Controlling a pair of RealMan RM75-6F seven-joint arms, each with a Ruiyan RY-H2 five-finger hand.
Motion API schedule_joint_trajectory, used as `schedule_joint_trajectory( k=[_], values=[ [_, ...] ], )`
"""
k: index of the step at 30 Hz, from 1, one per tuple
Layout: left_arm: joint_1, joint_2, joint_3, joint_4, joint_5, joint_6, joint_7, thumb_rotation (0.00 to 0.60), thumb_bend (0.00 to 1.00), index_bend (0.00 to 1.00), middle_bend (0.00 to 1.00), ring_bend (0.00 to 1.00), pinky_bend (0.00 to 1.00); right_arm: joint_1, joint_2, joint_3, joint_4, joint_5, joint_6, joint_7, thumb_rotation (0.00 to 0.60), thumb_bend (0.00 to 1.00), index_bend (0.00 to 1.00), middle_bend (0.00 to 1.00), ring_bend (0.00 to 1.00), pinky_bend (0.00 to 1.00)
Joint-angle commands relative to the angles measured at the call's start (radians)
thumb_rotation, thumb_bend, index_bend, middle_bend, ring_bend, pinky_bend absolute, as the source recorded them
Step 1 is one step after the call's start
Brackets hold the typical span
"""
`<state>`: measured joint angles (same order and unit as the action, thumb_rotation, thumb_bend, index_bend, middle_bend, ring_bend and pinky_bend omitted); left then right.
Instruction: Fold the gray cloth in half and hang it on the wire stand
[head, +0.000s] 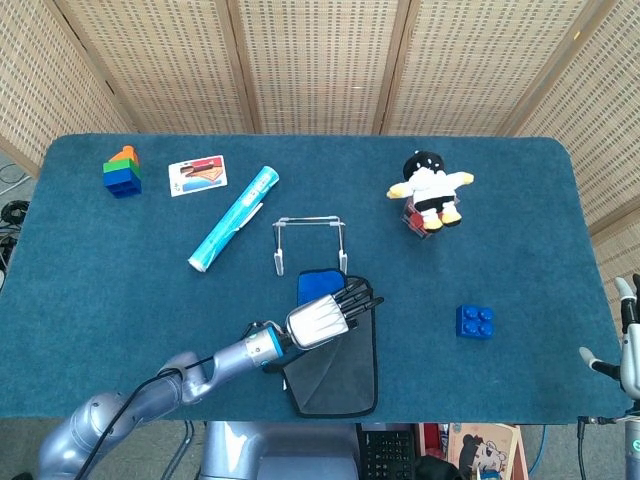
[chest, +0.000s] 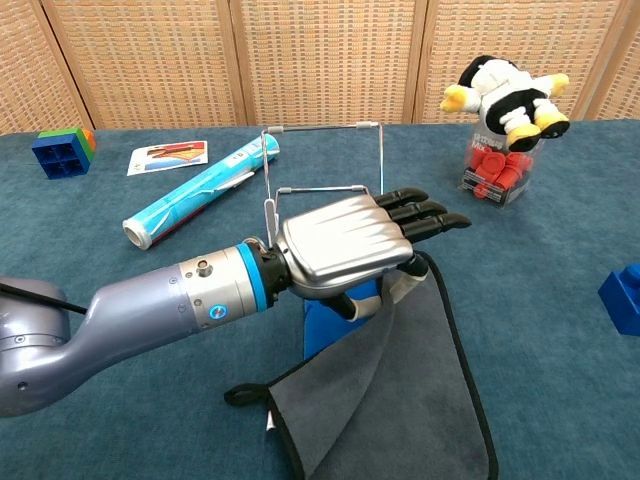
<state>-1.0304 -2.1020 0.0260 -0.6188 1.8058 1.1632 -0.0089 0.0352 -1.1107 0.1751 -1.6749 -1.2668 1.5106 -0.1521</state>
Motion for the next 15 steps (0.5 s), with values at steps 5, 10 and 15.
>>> schedule_joint_trajectory(
  k=[5,10,15],
  values=[
    [-0.025,-0.050,-0.009,0.050,-0.020,-0.039,-0.020,0.600,0.41,0.69,0.00,0.00,0.00,0.002,0.000,0.003,0.002,0.009,-0.003,0.000,0.600,0.00,0.00,0.00,0.00,0.00],
    [-0.045,-0.097,-0.012,0.100,-0.030,-0.065,-0.034,0.600,0.41,0.69,0.00,0.00,0.00,0.003,0.001,0.007,0.007,0.019,-0.009,0.005,0.600,0.00,0.00,0.00,0.00,0.00],
    [-0.056,-0.125,-0.010,0.140,-0.037,-0.075,-0.045,0.600,0.41,0.69,0.00,0.00,0.00,0.003,0.001,0.008,0.008,0.021,-0.009,0.007,0.600,0.00,0.00,0.00,0.00,0.00]
  ],
)
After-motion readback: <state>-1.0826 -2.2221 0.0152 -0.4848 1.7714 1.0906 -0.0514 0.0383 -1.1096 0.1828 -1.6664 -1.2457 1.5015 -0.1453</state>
